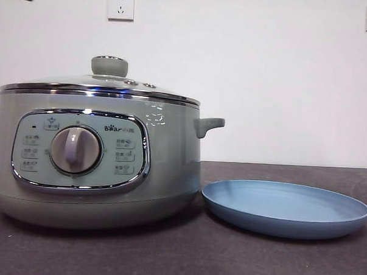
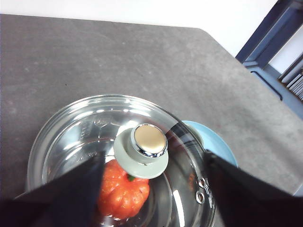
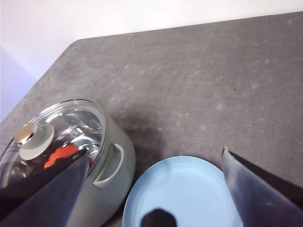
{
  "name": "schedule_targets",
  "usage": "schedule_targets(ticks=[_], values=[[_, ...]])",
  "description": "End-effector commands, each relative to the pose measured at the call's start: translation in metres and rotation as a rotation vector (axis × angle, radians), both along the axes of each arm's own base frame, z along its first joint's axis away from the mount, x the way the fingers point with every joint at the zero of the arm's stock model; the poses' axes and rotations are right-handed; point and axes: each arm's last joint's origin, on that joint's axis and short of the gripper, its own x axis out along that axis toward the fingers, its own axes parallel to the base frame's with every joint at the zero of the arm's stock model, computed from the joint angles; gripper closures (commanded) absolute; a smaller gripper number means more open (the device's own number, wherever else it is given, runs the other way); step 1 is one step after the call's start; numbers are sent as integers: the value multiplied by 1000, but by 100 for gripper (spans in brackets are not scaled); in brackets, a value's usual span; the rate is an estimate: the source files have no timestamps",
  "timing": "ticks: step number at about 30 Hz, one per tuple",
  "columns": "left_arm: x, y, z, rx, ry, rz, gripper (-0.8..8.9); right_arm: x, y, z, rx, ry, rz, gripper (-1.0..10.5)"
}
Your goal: Take the pumpkin out from the steamer,put the pumpkin in the blue plate,close the lid
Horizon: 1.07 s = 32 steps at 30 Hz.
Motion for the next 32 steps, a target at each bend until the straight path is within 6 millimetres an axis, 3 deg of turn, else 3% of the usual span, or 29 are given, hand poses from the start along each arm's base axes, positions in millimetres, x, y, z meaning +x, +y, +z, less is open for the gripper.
schedule_targets(ticks=[1, 8, 12, 20, 28, 30, 32], values=[[8, -10, 7, 33, 6, -3, 342, -1, 2, 0, -7, -1, 16, 475], [34, -41, 22, 210, 61, -39, 343, -2, 2, -3, -10, 38, 17, 475], [52, -59, 20, 308, 90, -39, 343, -3, 2, -4, -15, 51, 19, 475], [82, -87, -13, 382, 193, -102, 343, -4, 2, -6, -23, 62, 22, 475], [91, -102, -32, 472, 226, -90, 353, -4, 2, -6, -26, 61, 22, 475], [90, -104, -32, 486, 218, -91, 460, -4, 2, -6, -26, 61, 21, 475], [89, -105, -32, 495, 209, -109, 695, -4, 2, -6, -27, 60, 19, 475]])
